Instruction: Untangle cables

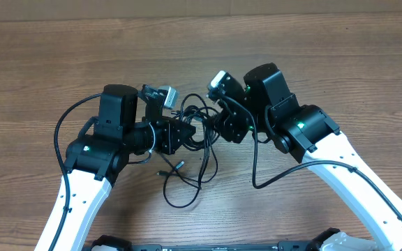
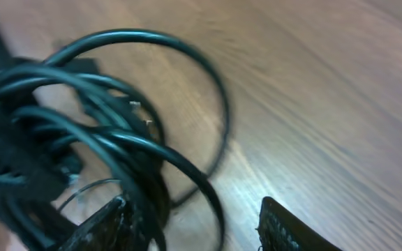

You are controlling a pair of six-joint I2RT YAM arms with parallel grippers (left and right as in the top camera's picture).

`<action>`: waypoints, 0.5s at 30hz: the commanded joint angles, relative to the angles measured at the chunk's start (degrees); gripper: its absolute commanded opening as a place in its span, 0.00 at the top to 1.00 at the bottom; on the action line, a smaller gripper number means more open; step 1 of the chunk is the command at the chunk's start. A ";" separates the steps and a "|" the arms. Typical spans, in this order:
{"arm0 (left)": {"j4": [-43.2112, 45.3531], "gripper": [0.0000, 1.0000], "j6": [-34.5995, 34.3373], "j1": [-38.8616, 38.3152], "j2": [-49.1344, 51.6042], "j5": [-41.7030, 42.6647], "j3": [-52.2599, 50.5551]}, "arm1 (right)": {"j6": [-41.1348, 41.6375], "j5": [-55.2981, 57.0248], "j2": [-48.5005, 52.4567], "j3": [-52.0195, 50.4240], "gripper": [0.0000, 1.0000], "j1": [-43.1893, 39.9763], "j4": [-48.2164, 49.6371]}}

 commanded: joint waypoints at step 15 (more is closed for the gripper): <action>-2.36 0.96 1.33 4.20 -0.61 -2.54 1.05 | -9.55 -14.19 0.96 -0.02 0.96 -2.78 -8.72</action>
